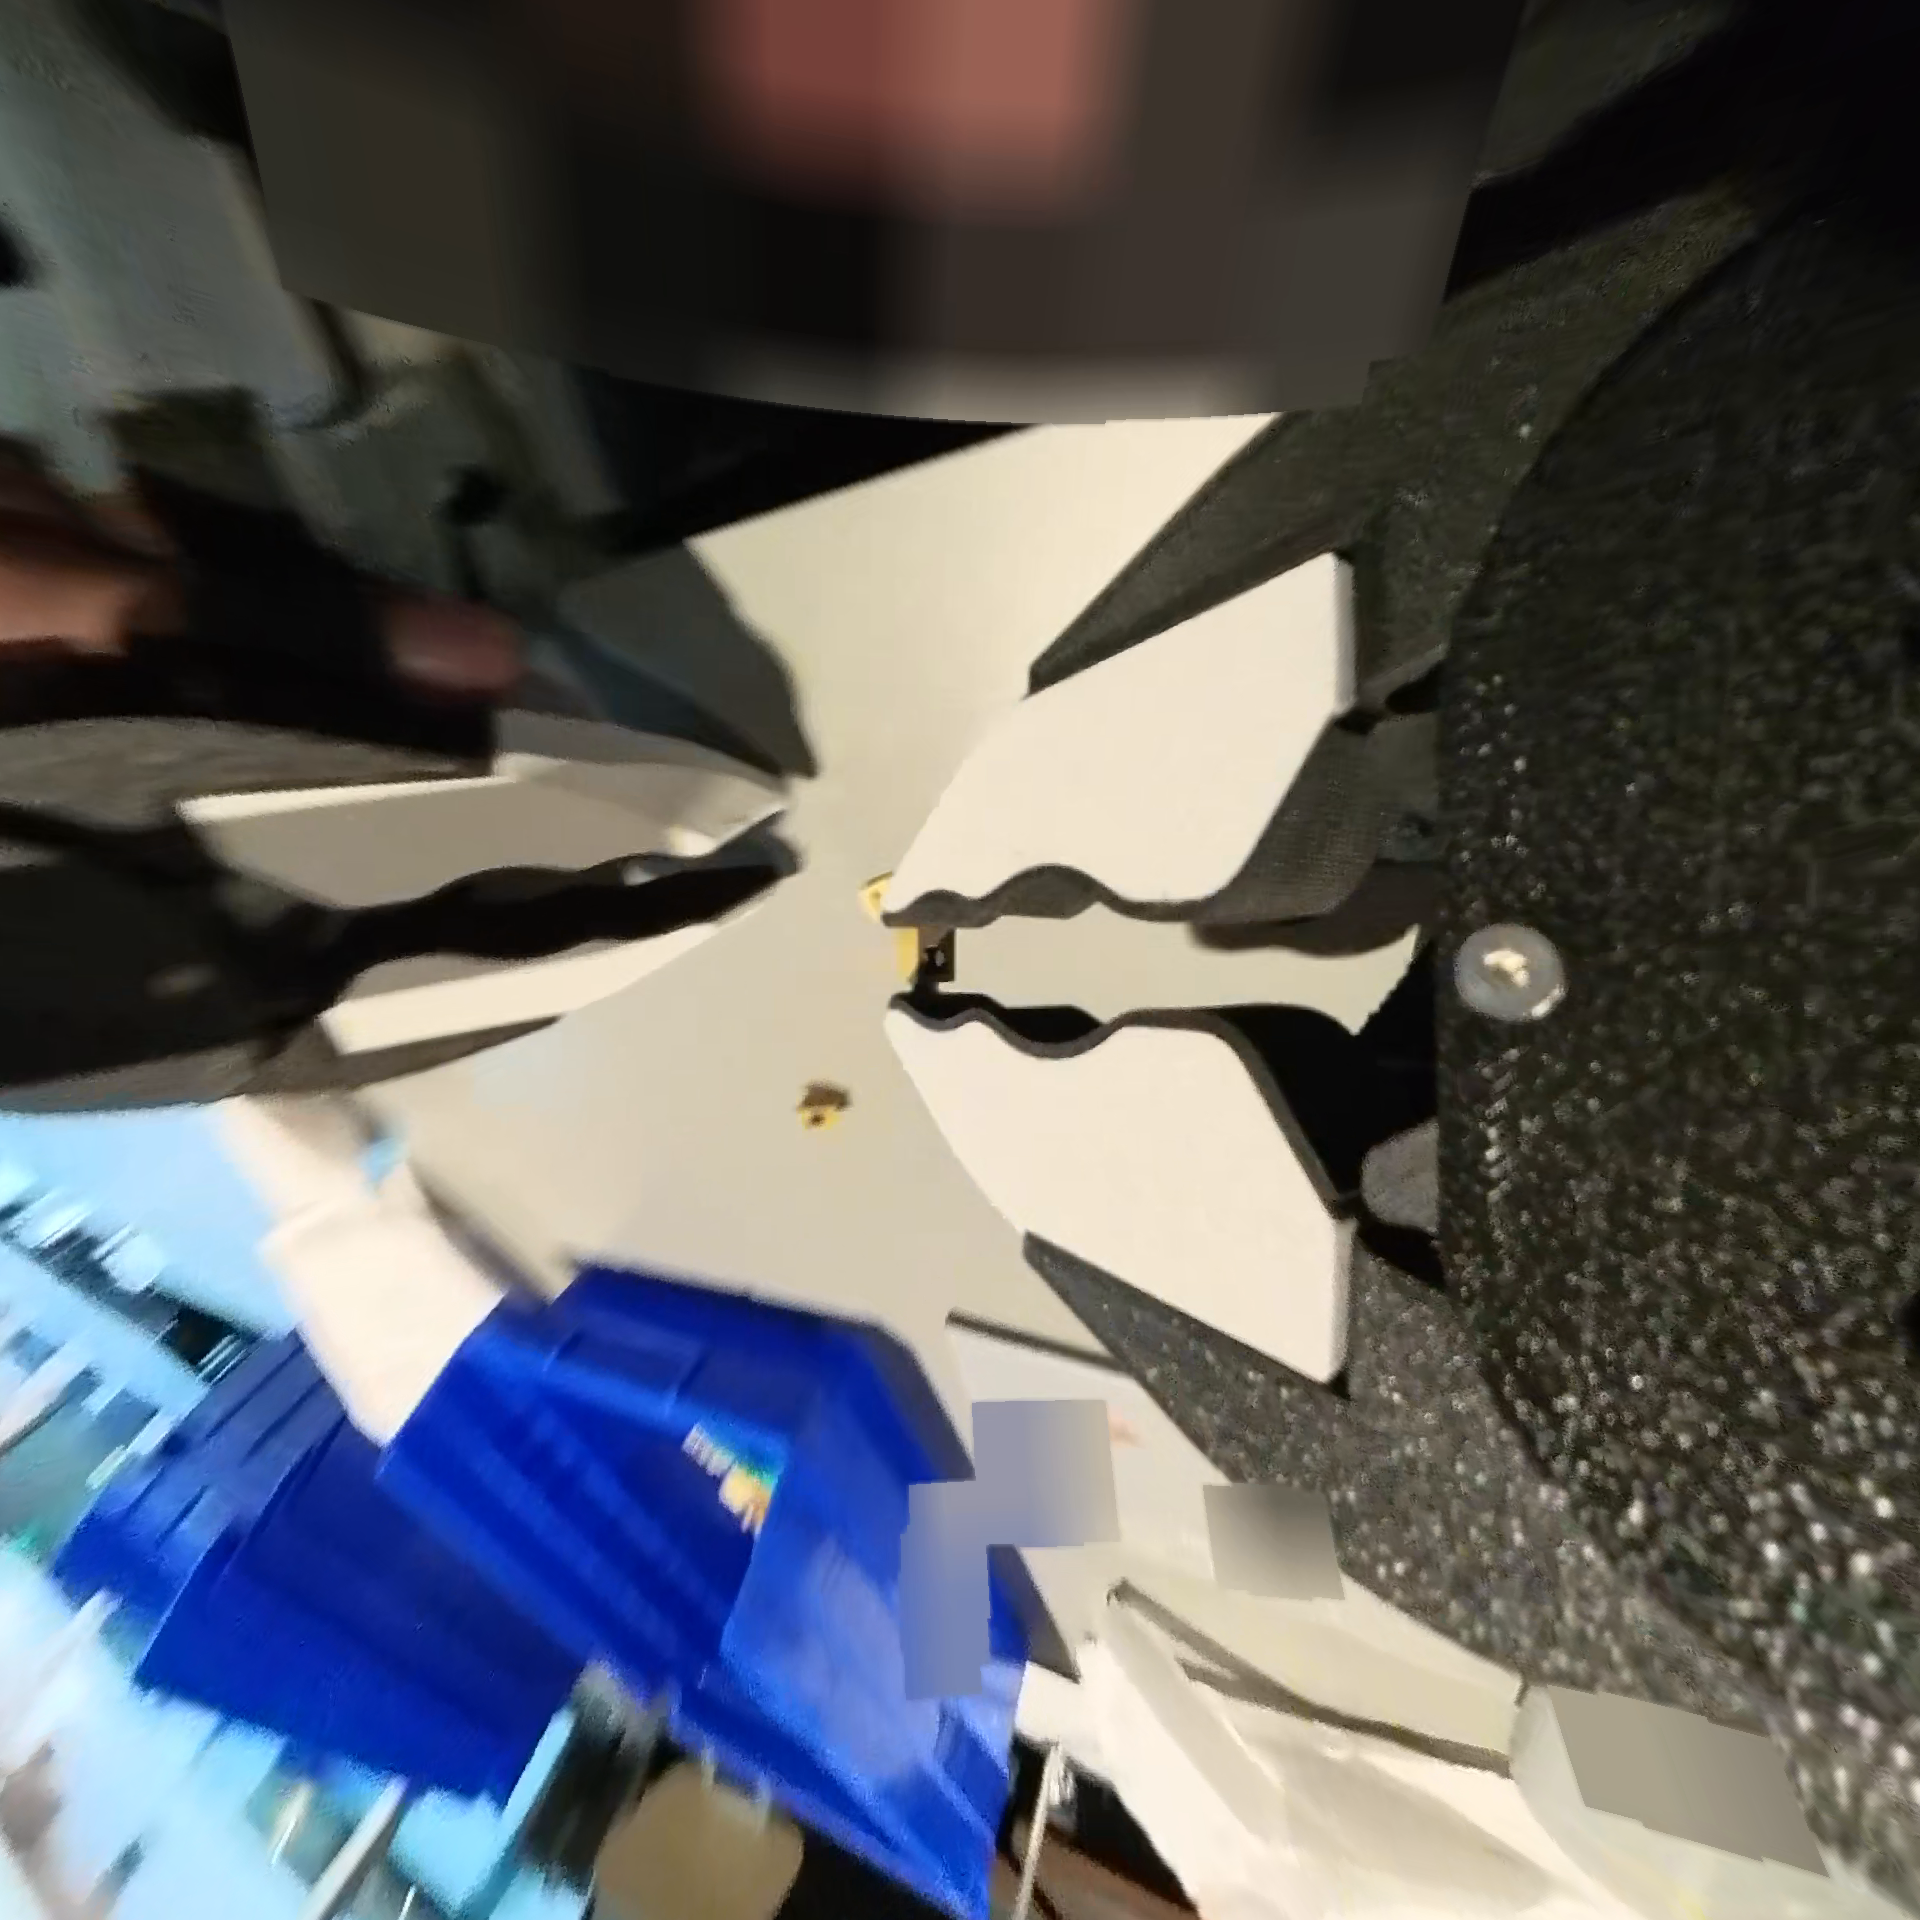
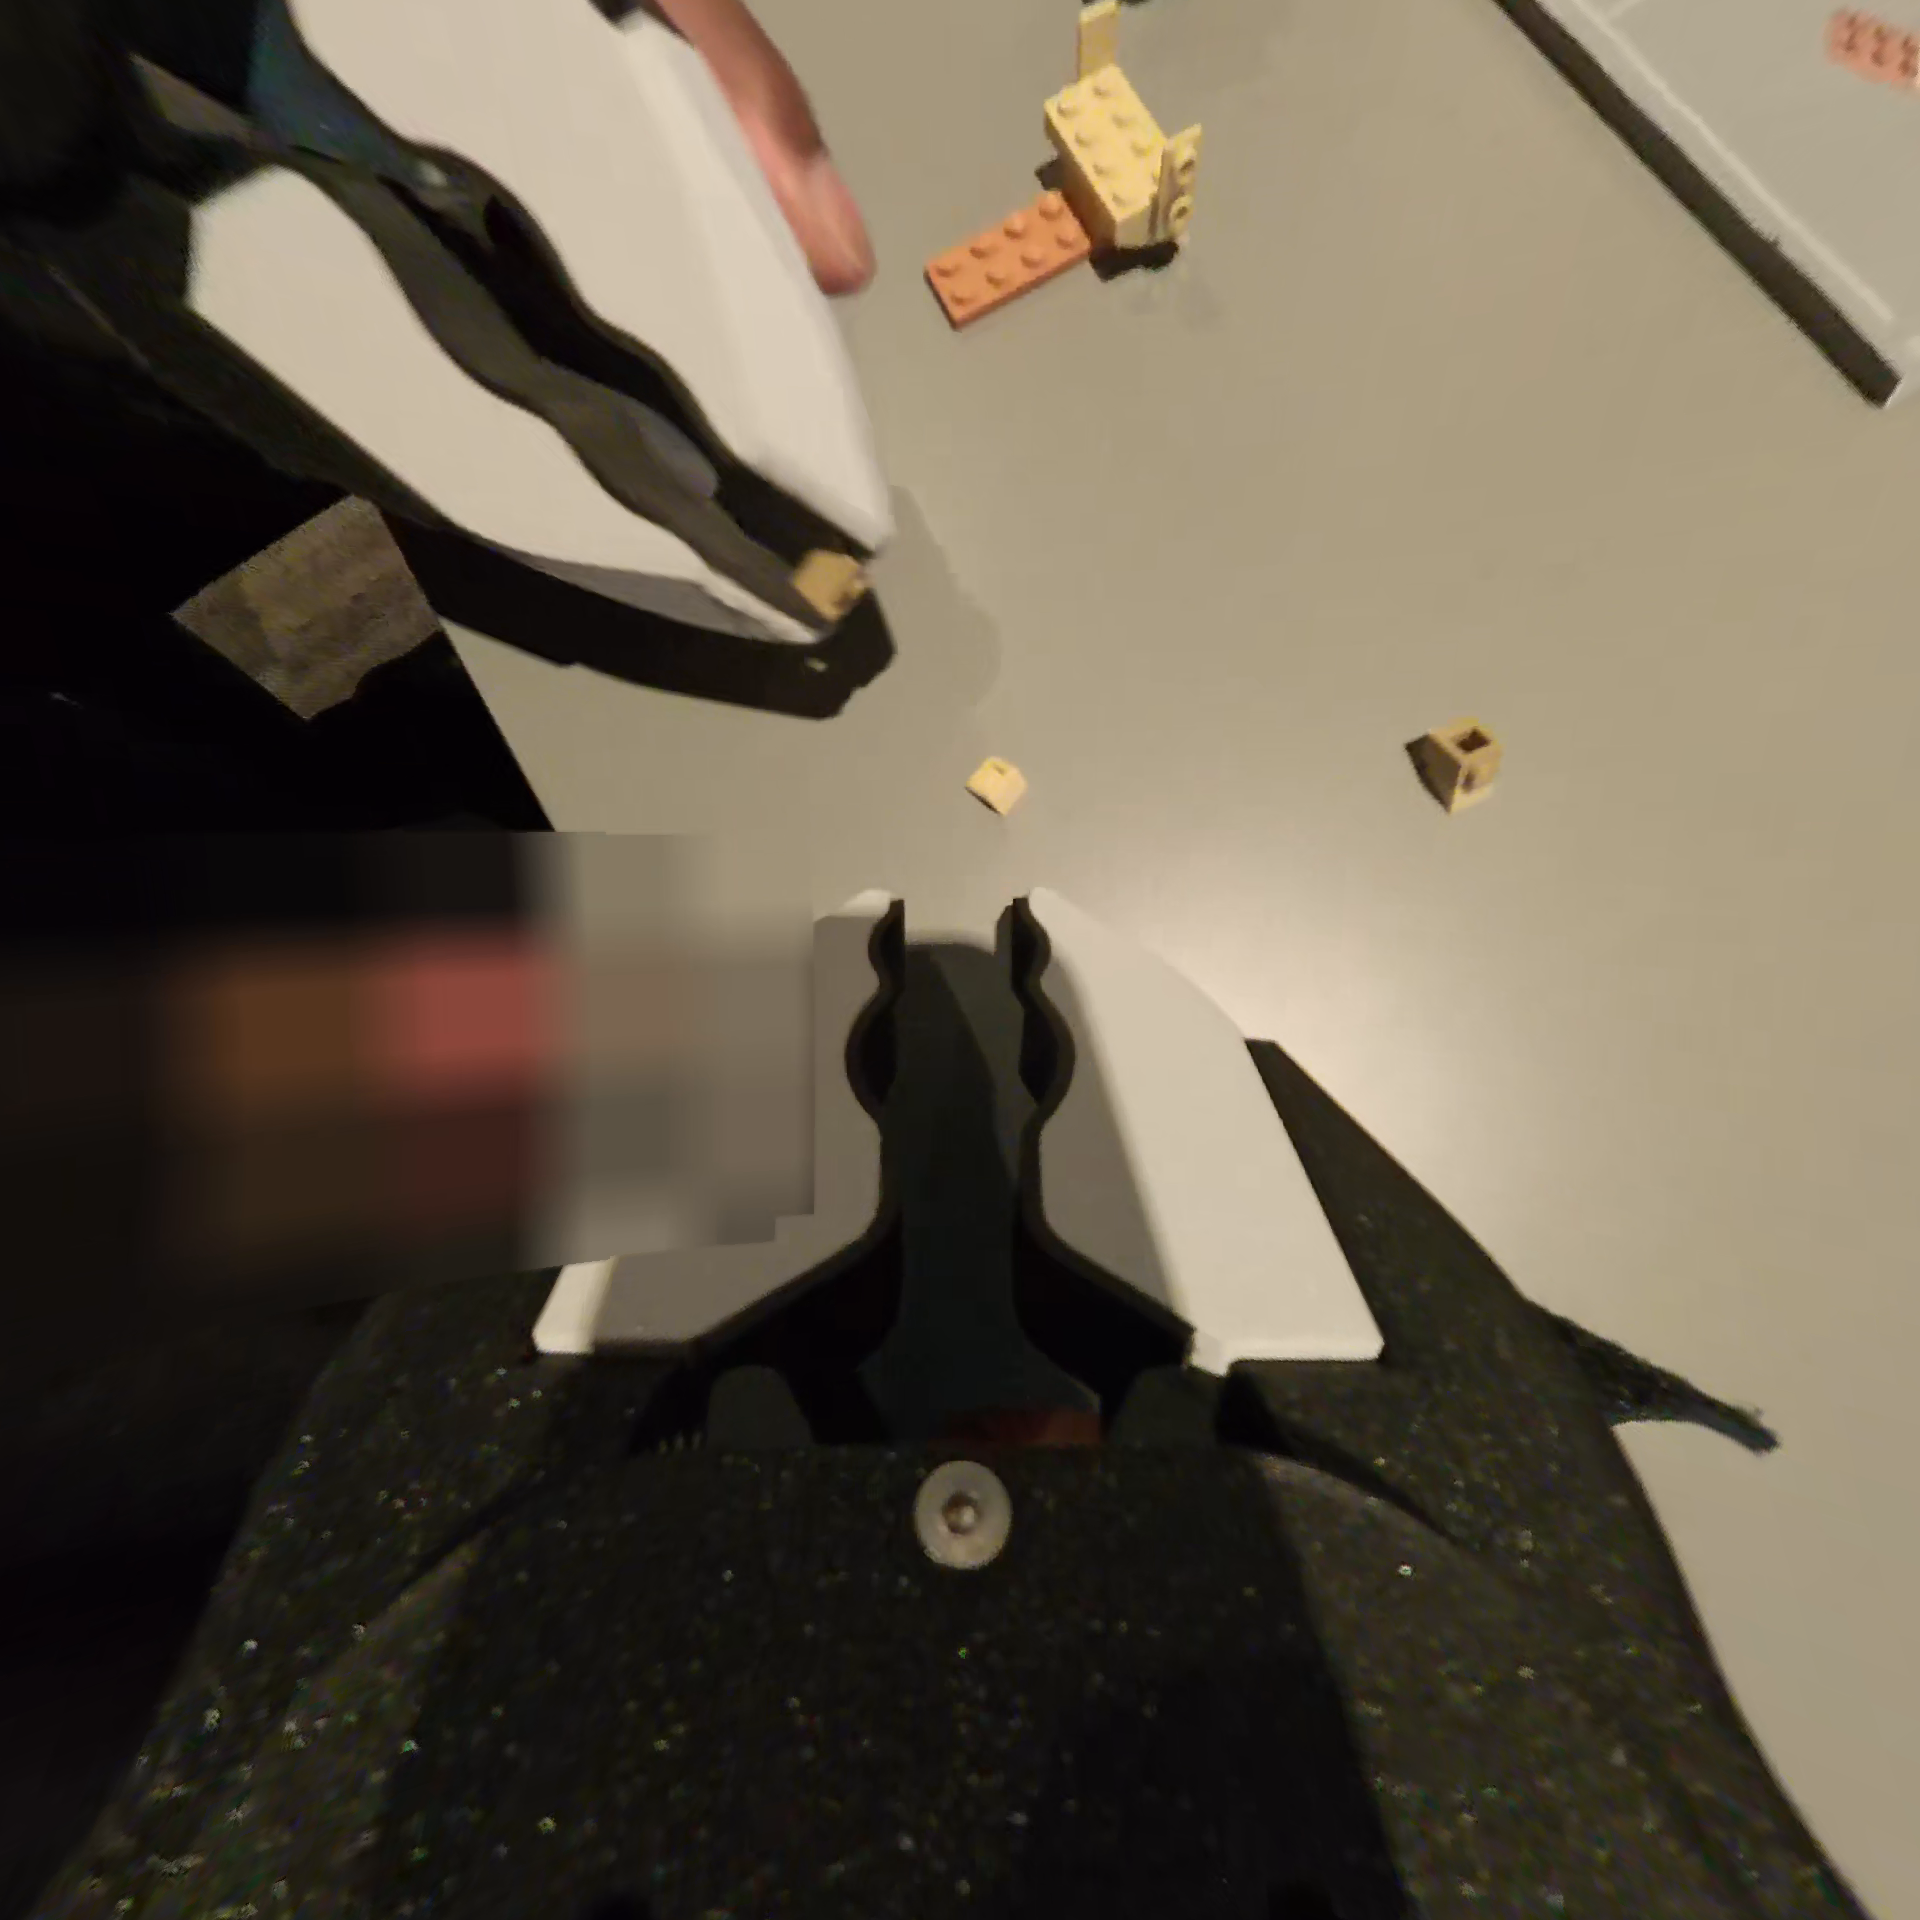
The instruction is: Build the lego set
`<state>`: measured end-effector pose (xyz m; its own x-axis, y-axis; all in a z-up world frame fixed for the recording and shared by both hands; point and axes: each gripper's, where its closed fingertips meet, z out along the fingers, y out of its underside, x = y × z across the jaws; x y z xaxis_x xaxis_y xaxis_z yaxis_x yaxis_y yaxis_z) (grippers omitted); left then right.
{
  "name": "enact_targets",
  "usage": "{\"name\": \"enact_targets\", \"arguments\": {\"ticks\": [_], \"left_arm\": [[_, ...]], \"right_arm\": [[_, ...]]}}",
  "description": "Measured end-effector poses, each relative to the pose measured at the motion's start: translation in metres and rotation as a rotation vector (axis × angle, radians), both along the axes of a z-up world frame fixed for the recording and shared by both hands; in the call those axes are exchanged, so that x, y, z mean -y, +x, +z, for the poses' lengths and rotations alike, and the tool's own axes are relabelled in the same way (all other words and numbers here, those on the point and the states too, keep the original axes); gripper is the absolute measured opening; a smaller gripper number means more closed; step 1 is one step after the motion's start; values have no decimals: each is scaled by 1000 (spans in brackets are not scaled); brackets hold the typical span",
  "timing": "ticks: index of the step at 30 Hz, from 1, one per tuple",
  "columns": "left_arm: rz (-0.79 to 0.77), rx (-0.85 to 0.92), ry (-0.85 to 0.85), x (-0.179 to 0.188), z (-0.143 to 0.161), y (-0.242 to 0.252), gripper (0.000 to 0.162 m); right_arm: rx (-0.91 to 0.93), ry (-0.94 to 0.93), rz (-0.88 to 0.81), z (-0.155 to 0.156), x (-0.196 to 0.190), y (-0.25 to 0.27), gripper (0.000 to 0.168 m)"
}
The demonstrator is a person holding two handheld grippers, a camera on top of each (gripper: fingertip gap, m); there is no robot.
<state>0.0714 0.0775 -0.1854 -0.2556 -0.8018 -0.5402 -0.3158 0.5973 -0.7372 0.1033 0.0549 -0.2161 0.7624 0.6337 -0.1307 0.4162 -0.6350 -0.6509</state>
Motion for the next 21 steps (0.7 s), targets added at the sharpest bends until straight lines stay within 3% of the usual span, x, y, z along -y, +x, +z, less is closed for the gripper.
{"name": "enact_targets", "arguments": {"ticks": [13, 21], "left_arm": [[-72, -252, 189, -7, -29, 5, 12], [-110, -342, 133, -4, -33, 3, 11]], "right_arm": [[-96, -3, 26, -1, 4, 0, 19], [-151, -7, 36, 1, 4, -1, 19]]}}
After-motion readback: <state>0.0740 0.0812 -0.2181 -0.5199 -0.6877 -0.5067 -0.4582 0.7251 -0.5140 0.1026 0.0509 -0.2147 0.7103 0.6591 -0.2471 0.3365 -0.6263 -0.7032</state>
